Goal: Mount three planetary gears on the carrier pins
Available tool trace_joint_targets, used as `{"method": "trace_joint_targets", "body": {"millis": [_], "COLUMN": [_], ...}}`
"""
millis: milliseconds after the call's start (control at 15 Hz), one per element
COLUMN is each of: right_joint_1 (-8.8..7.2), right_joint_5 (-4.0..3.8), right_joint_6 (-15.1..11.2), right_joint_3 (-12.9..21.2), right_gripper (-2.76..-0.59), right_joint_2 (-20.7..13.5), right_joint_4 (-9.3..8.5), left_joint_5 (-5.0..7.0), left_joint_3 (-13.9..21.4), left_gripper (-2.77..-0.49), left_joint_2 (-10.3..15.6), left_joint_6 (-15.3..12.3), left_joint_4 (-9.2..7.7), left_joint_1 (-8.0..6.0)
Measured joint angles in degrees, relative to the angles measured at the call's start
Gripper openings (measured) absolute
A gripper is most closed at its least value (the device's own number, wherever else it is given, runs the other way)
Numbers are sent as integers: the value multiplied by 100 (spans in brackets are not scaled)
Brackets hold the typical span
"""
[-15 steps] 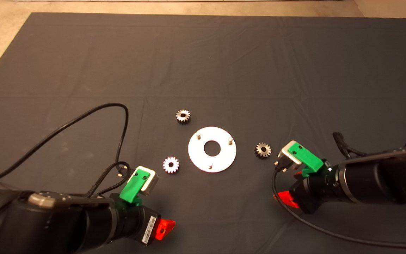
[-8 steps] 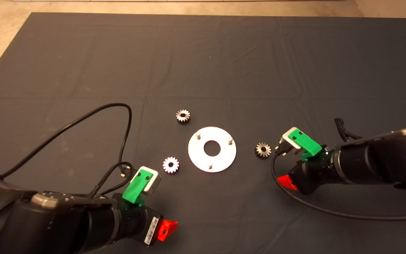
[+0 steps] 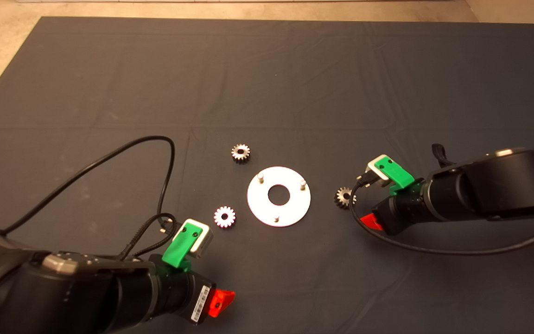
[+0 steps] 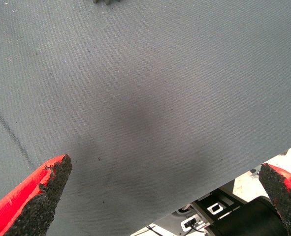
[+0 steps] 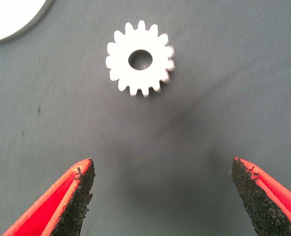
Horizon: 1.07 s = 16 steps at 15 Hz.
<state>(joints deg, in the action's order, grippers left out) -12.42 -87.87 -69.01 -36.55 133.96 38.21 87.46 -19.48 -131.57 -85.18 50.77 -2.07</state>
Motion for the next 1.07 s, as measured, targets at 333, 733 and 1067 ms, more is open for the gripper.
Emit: {"method": "trace_joint_targets", "body": {"millis": [333,733,1067], "right_joint_1": [0,0,2], "right_joint_5": [22,17,17], "right_joint_6": [0,13,13], "right_joint_3": [-346,-518,-455], "right_gripper": [-130,-130,-130], "right_joint_2": [579,705,647], "right_joint_4": [2,10,13], "left_joint_5": [0,0,0], "left_joint_3": [0,0,0], "left_gripper": [-50,-50,-50], "left_joint_2": [1,1,14], "left_joint_6": [-2,-1,-2], "left_joint_4": [0,0,0], "left_joint_1": [1,-2,1]}}
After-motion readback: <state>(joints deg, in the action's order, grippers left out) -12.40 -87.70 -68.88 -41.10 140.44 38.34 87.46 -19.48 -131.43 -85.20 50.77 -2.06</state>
